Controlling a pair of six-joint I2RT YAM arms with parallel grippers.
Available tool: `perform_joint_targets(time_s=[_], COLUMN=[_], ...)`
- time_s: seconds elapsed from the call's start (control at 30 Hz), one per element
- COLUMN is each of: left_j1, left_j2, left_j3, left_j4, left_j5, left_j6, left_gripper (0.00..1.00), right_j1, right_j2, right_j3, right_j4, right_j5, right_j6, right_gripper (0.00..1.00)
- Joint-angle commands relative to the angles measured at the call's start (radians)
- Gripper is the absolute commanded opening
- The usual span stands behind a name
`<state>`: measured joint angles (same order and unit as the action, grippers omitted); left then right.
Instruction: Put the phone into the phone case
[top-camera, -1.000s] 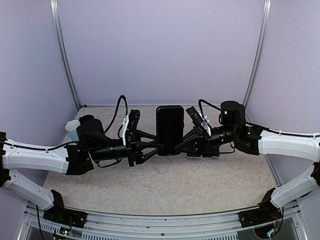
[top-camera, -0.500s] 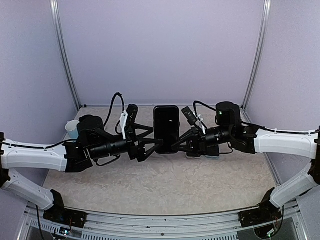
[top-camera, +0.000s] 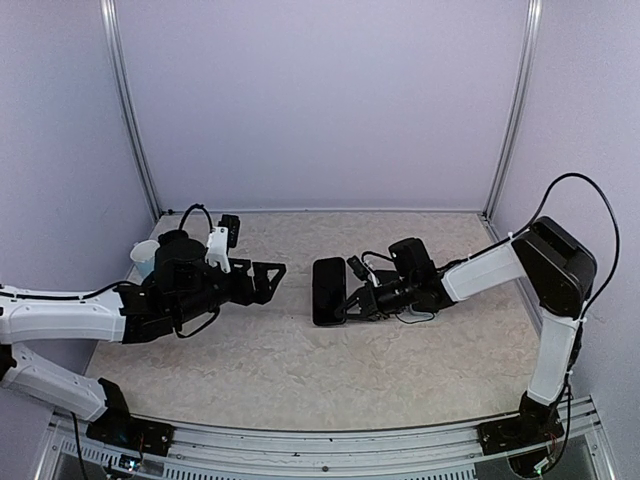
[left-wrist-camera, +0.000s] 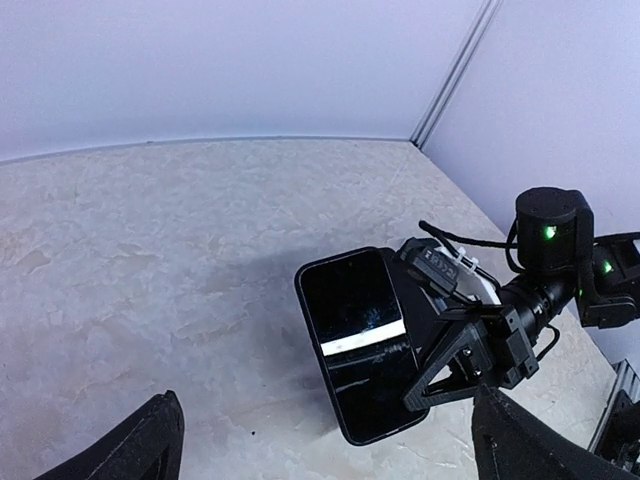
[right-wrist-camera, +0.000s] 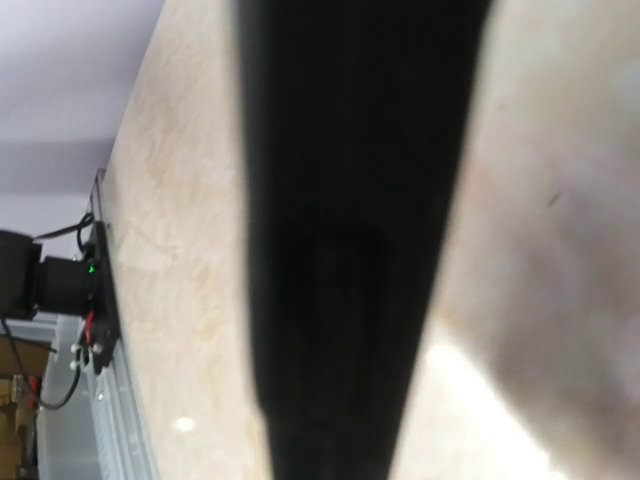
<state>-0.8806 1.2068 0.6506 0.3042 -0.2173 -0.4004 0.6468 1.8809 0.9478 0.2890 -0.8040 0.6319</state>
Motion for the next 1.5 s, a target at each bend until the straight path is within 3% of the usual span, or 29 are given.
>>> perform_joint_targets(time_s=[0.0, 0.23, 0.5, 0.67, 0.93, 1.17, 1.3, 1.33, 1.37, 1.47], left_j1=[0.034, 0.047, 0.046, 0.047, 0.046, 0.046, 0.034, 0.034, 0.036, 0.036], left_j2=[0.066, 0.38, 0.637, 0.678, 0.661, 0.635, 0.523, 0.495, 0.459, 0.357], left_j3=[-0.002, 0.112, 0.237, 0.257, 0.237, 0.229, 0.125, 0.106, 0.094, 0.068], left_j4=[-0.047, -0.07, -0.054, -0.052, -0.055, -0.064, 0.038, 0.044, 0.035, -0.008], left_j5=[-0.019, 0.11, 0.211, 0.242, 0.225, 0.181, 0.105, 0.077, 0.043, -0.081], left_j6=[-0.098, -0.164, -0.193, -0.205, -0.196, -0.194, -0.192, -0.187, -0.176, -0.127], left_gripper=[0.97, 0.72, 0.7, 0.7, 0.7, 0.69, 0.69, 0.71, 0.71, 0.72], right_j1=[-0.025, -0.056, -0.096, -0.111, -0.113, -0.112, -0.113, -0.113, -0.115, -0.122], right_j2=[0.071, 0.165, 0.209, 0.208, 0.179, 0.084, 0.054, 0.033, 0.008, -0.085], right_j3=[0.076, 0.097, 0.14, 0.151, 0.15, 0.136, 0.223, 0.23, 0.234, 0.243], right_j4=[0.157, 0.187, 0.1, 0.046, -0.046, -0.166, -0.331, -0.361, -0.385, -0.451], right_j5=[-0.039, -0.059, -0.054, -0.046, 0.012, 0.115, 0.144, 0.169, 0.188, 0.22], right_j6=[0.072, 0.129, 0.081, 0.05, 0.003, -0.091, -0.209, -0.23, -0.245, -0.291], right_gripper=[0.0, 0.01, 0.19, 0.36, 0.34, 0.41, 0.59, 0.72, 0.94, 0.99])
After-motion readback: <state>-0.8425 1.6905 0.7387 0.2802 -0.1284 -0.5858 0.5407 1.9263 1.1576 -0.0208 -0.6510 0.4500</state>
